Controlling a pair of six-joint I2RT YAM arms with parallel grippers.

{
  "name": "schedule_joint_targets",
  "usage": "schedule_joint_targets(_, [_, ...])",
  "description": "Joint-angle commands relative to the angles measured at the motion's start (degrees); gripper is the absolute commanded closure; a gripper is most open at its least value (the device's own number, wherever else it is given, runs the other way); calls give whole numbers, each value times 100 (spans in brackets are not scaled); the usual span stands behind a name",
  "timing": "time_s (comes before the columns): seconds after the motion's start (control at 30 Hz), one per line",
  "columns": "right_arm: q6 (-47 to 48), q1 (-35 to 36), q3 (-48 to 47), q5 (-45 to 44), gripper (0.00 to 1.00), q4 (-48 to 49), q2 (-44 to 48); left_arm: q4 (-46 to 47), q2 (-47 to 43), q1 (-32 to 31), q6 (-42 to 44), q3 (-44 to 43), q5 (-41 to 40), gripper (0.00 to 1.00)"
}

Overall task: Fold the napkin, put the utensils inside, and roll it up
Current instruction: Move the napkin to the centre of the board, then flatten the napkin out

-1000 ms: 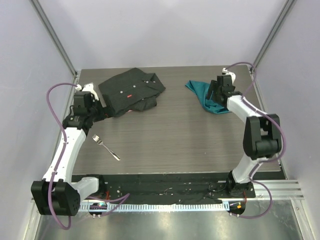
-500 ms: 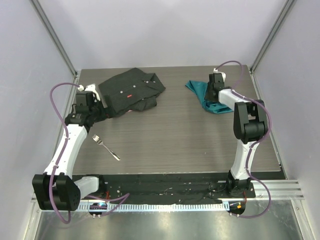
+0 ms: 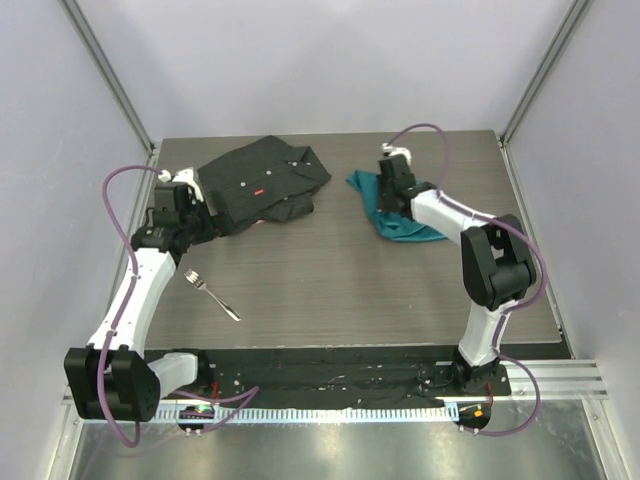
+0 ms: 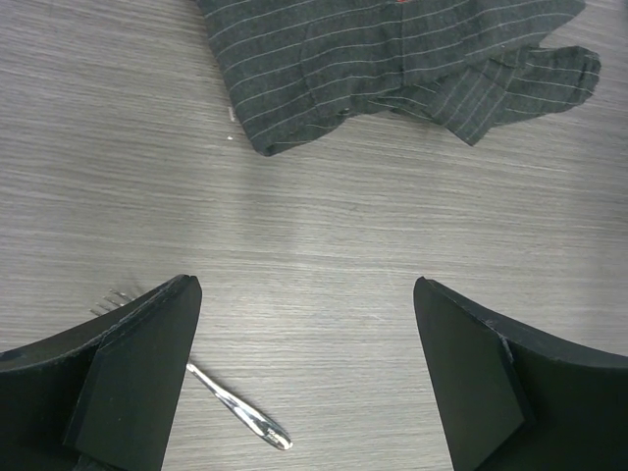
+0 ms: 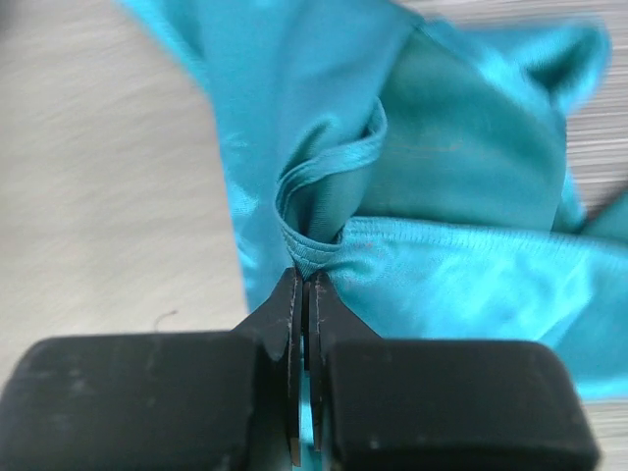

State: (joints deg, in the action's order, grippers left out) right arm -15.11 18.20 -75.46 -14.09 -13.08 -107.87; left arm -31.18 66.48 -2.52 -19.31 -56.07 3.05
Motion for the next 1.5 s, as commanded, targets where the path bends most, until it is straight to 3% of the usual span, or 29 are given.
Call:
schedule_joint_targets(0.0, [-298,833,277,134,93,-27,469,138,-74,-178,-222,-202,196,5])
schedule_joint_targets(0.07, [-466,1133,269,310,87,-124,452,182,-74,-309,-336,-228,117,6])
schedule_joint_targets(0.1, [-510,1203,251,380,75,-177,486,182,-56,-467,-363,-263,56,6])
schedule_joint_targets(0.17, [-589,1300,269,538,64,-256,635,182,-30,-696,-451,-325,-110,6])
schedule_joint_targets(0.2, [-633,1292,330,565,53,-265,854,191,-21,-949,-503,-369,-172,6])
schedule_joint_targets(0.33, [-633,1231,418,302,37,-615,1400,454,233,-1671,-784,-396,-524,6])
schedule_joint_targets(0.43, [-694,880,593,3,35,-915,1751,805,532,-2433,-1004,-561,-735,6])
schedule_joint_targets(0.53, [-870,46,1076,283,36,-924,2006,1113,1181,-3268,-1022,-956,-946,6])
schedule_joint_targets(0.6, [-923,-506,1383,511,36,-881,2042,1158,1840,-3595,-1014,-1299,-877,6])
schedule_joint_targets(0.7, [-862,-799,1534,643,38,-784,1911,1158,2699,-4053,-908,-1959,-1173,6])
schedule_joint_targets(1.1, [-835,-835,1139,750,40,-546,971,754,5129,-4151,375,-4410,-2827,5])
schedule_joint_targets(1.33, [-862,-826,788,828,42,-520,557,780,5850,-4046,578,-4947,-2661,6])
schedule_joint_targets(1.47, [-862,-826,560,951,42,-502,408,797,6034,-3914,402,-5019,-2388,13])
